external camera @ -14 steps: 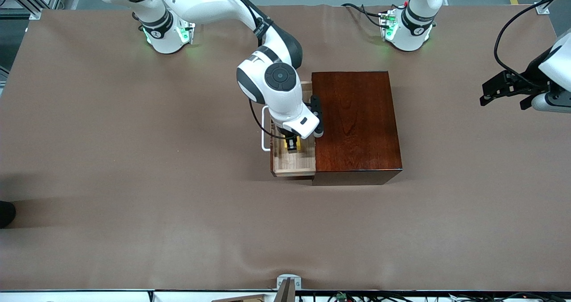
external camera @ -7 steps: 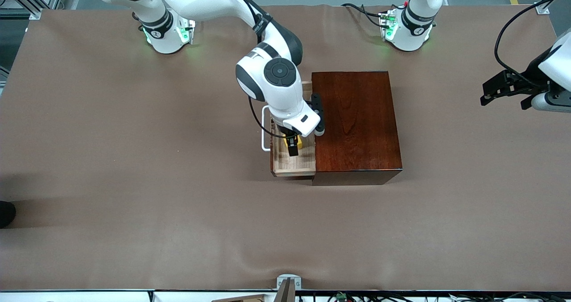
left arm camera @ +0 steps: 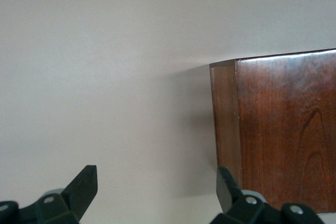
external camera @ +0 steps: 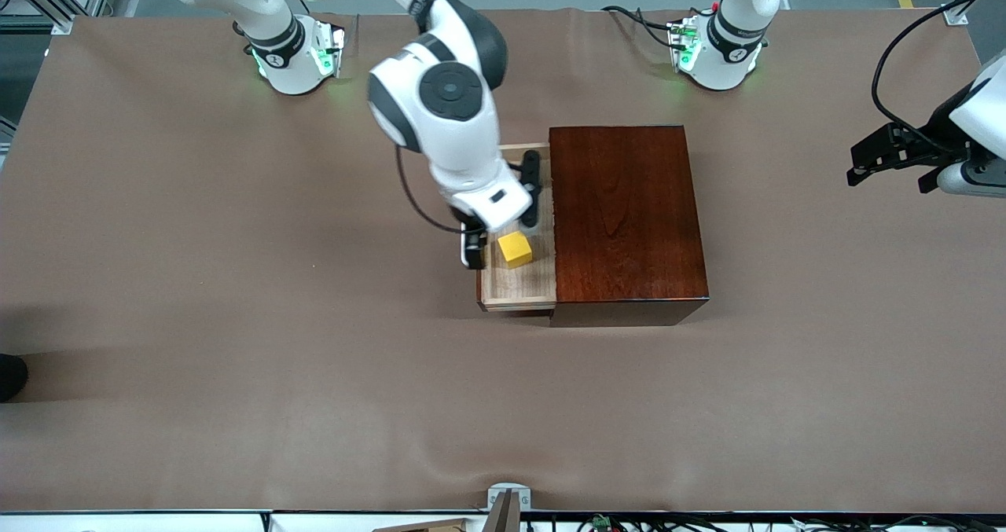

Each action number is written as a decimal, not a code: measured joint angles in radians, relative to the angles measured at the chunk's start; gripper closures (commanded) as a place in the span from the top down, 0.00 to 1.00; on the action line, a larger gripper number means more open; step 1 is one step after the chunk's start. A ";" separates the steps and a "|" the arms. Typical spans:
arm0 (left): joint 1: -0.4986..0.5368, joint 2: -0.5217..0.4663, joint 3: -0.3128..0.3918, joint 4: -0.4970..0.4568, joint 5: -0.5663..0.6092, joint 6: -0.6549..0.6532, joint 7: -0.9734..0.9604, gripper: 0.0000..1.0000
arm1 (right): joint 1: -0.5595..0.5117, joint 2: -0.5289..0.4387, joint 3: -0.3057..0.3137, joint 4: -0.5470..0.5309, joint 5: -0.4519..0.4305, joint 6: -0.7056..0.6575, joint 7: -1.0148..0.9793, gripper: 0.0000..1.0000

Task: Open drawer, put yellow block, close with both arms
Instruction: 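Lower the cube into the drawer and open the right gripper, then withdraw the right gripper to rest while the left gripper rises from the handle, then move the left gripper over the drawer front beside the handle, then push the drawer shut into the box with the left gripper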

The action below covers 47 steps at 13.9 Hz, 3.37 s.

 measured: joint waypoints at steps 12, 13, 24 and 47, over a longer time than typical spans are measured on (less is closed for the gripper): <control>-0.031 0.027 -0.022 0.002 -0.002 0.004 -0.068 1.00 | -0.344 -0.185 -0.024 -0.081 -0.001 -0.173 0.315 1.00; -0.053 0.039 -0.041 0.010 -0.002 0.005 -0.115 1.00 | -0.391 -0.209 -0.024 -0.096 -0.001 -0.192 0.315 1.00; -0.443 0.284 -0.108 0.184 0.018 0.120 -0.244 1.00 | -0.766 -0.489 0.032 -0.291 0.002 -0.324 0.423 1.00; -0.779 0.697 -0.107 0.255 0.080 0.631 0.492 1.00 | -0.794 -0.561 0.054 -0.317 0.038 -0.329 0.704 1.00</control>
